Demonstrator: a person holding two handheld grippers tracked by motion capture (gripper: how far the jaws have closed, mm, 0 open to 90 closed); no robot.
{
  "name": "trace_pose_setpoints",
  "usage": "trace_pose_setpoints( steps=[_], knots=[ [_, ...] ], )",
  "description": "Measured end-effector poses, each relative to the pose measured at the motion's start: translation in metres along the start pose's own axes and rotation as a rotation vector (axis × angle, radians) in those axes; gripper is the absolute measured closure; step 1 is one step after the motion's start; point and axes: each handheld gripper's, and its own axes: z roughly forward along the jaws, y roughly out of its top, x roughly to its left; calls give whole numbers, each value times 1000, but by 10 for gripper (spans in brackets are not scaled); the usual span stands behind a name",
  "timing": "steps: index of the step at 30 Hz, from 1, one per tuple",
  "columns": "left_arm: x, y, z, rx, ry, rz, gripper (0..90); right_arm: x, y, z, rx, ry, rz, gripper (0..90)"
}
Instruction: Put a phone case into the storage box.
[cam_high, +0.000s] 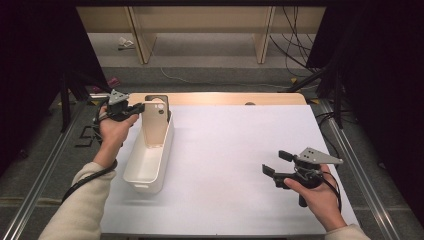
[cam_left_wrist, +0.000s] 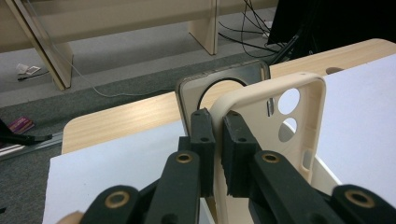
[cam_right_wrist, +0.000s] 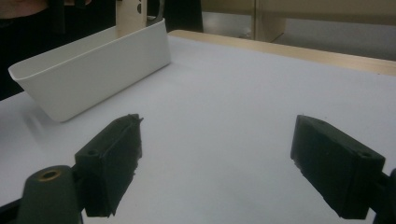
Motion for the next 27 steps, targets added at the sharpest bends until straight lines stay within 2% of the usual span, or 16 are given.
trace_pose_setpoints(
  steps=[20, 27],
  knots=[
    [4, -1, 10, -3, 19, -17, 829, 0, 0, 0, 0, 1, 0, 172],
    [4, 0, 13, 0, 23, -9, 823, 0, 0, 0, 0, 1, -1, 172]
  ],
)
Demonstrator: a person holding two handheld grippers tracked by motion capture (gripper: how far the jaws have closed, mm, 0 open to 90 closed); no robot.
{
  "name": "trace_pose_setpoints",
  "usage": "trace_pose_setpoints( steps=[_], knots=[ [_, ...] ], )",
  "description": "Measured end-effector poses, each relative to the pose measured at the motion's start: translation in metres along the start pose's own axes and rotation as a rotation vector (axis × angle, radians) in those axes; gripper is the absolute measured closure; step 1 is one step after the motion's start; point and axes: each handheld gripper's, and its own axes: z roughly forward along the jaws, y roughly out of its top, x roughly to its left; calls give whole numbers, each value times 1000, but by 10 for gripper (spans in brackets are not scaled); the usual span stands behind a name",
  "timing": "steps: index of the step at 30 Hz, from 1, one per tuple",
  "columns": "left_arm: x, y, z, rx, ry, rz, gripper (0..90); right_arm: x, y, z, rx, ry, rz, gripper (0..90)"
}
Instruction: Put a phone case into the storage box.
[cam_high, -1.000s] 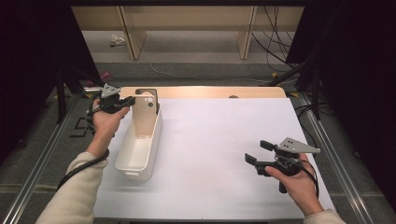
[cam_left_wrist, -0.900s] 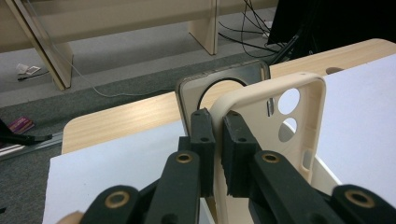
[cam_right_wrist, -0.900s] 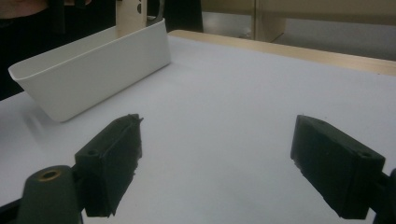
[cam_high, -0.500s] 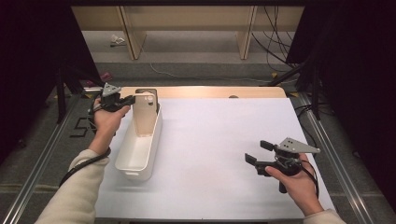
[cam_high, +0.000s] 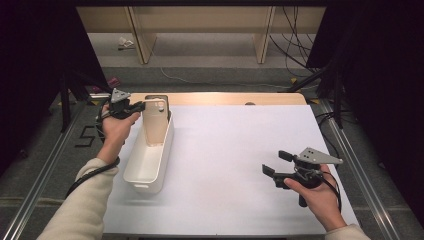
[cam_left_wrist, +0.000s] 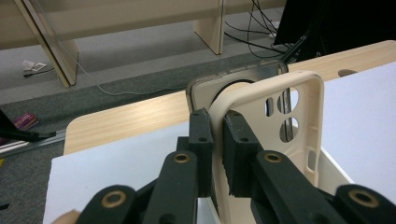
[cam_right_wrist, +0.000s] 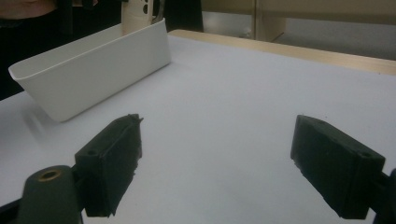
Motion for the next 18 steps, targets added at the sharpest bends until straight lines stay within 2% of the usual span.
trace_pose_setpoints(
  steps=[18],
  knots=[
    [2, 1, 8, 13, 14, 27, 802, 0, 0, 0, 0, 1, 1, 173]
  ],
)
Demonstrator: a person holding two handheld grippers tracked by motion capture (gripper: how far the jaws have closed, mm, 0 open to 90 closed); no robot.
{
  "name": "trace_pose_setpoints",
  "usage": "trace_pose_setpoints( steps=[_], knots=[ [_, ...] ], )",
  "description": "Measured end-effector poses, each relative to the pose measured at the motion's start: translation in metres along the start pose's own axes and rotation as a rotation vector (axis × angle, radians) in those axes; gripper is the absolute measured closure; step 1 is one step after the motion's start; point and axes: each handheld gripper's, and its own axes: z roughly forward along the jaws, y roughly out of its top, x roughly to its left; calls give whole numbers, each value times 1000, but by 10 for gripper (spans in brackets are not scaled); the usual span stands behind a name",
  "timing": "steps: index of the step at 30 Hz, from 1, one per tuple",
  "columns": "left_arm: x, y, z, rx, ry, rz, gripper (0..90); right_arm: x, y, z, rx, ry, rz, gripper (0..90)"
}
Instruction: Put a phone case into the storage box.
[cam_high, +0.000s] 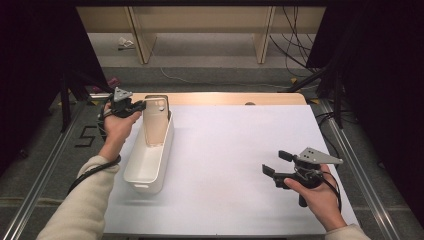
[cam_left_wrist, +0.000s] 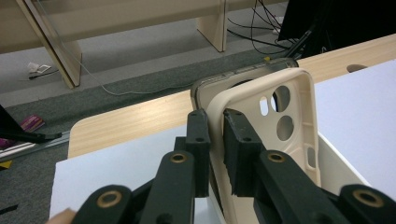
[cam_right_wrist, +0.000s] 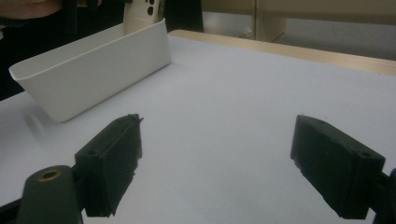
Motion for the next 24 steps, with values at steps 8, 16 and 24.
trace_pose_setpoints(
  steps=[8, 16, 24],
  knots=[
    [0, 0, 4, 8, 10, 5, 790, 0, 0, 0, 0, 1, 1, 173],
    [0, 1, 6, 16, 16, 14, 786, 0, 0, 0, -1, 2, 1, 172],
    [1, 2, 8, 19, 18, 10, 769, 0, 0, 0, -1, 3, 2, 172]
  ],
)
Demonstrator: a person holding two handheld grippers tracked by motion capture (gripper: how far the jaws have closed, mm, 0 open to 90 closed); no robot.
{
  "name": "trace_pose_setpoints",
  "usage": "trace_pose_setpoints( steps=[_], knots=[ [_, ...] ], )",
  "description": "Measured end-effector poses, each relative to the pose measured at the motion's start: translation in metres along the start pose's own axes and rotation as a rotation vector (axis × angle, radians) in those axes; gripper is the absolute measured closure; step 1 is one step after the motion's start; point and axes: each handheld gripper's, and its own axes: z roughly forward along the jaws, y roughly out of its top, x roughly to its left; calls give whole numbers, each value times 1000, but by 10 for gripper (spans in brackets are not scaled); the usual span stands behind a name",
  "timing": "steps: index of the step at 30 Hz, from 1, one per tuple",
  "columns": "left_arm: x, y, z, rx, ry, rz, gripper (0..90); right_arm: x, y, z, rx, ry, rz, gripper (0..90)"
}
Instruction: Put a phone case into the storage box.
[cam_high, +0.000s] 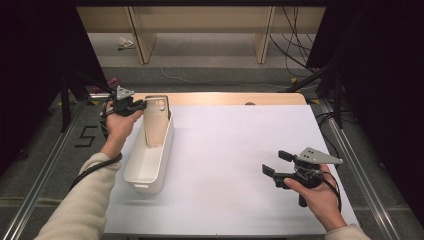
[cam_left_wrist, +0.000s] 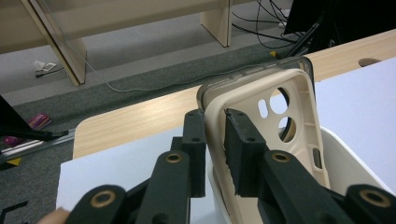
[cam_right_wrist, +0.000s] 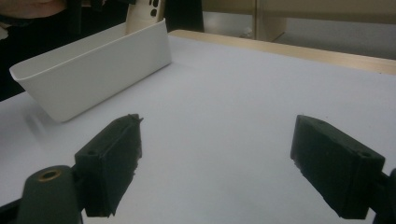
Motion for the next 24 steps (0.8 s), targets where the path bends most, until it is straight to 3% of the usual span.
trace_pose_setpoints(
  steps=[10, 20, 24],
  knots=[
    [-3, 3, -2, -1, 4, 14, 693, 0, 0, 0, 0, -1, -1, 172],
    [-7, 13, -15, -29, -26, -53, 469, 0, 0, 0, 1, -2, -2, 172],
    [-10, 15, -23, -31, -42, -52, 348, 0, 0, 0, 4, -1, -3, 172]
  ],
)
